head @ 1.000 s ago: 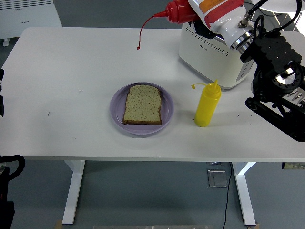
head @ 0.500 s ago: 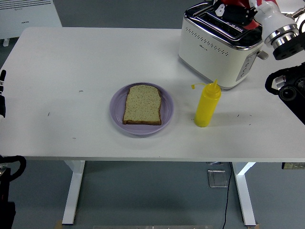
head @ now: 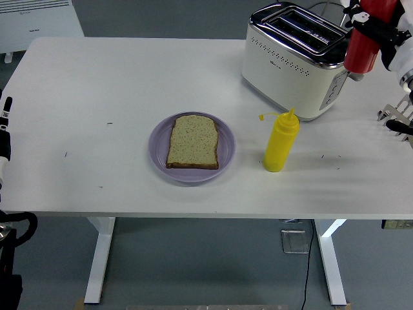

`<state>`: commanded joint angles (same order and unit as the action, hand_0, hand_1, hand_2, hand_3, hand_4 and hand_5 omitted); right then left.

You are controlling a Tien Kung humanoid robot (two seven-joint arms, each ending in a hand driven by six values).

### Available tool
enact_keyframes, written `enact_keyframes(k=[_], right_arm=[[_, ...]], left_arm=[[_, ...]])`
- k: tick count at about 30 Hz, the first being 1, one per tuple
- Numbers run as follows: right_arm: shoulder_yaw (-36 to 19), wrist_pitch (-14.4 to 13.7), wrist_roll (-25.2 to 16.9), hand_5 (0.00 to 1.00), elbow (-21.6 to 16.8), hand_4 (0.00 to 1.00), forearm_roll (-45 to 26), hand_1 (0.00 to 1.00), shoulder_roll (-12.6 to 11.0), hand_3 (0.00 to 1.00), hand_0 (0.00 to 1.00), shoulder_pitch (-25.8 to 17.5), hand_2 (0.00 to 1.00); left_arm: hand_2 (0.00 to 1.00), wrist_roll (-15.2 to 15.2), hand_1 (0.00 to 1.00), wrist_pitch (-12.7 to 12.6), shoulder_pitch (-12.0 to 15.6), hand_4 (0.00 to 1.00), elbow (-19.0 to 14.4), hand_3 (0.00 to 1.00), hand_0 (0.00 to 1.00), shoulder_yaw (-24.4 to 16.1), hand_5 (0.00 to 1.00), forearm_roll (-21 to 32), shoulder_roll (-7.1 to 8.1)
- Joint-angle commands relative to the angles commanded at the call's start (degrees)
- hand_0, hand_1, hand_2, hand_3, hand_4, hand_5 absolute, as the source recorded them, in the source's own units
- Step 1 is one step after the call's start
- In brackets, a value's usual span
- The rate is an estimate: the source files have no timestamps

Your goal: Pick up the cup,pour liquid into bread,place the cup on the desk

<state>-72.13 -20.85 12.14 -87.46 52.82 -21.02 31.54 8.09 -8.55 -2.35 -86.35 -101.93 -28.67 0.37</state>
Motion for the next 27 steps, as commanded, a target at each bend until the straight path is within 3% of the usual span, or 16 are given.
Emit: enact_keyframes(k=[7, 16, 20, 27], right_arm=[[-1.85, -0.04, -3.83, 0.002, 1.29, 0.396, 1.19, 0.271, -0.3, 0.511, 0.241, -3.73, 0.38], [-5.12, -1.01, -18.07, 0.002, 3.93, 0.375, 1.14, 0.267, -0.87, 0.511, 0.25, -11.78, 0.382], [-5.32, -3.07, -22.9, 0.002, 5.67, 0.391, 3.01, 0.271, -1.0, 0.511, 0.261, -15.23, 0.382], [-2.48, -8.11, -38.05, 0.002, 10.41, 0.386, -3.31, 0.274, -0.09, 0.508, 0.278, -18.82, 0.382]], left_arm=[[0.787, -0.01, 0.775, 0.02, -0.06, 0.465, -0.02, 0.758, 0.806, 0.08, 0.998, -0.02, -0.01], [0.787, 0.01, 0.775, 0.02, -0.28, 0.464, 0.06, 0.757, 0.806, -0.14, 0.998, -0.03, -0.03], [0.787, -0.01, 0.775, 0.04, -0.39, 0.465, 0.13, 0.757, 0.806, -0.09, 0.998, -0.04, -0.03], [0.786, -0.01, 0.775, 0.08, -0.55, 0.464, 0.28, 0.755, 0.806, 0.13, 0.998, -0.01, 0.0]])
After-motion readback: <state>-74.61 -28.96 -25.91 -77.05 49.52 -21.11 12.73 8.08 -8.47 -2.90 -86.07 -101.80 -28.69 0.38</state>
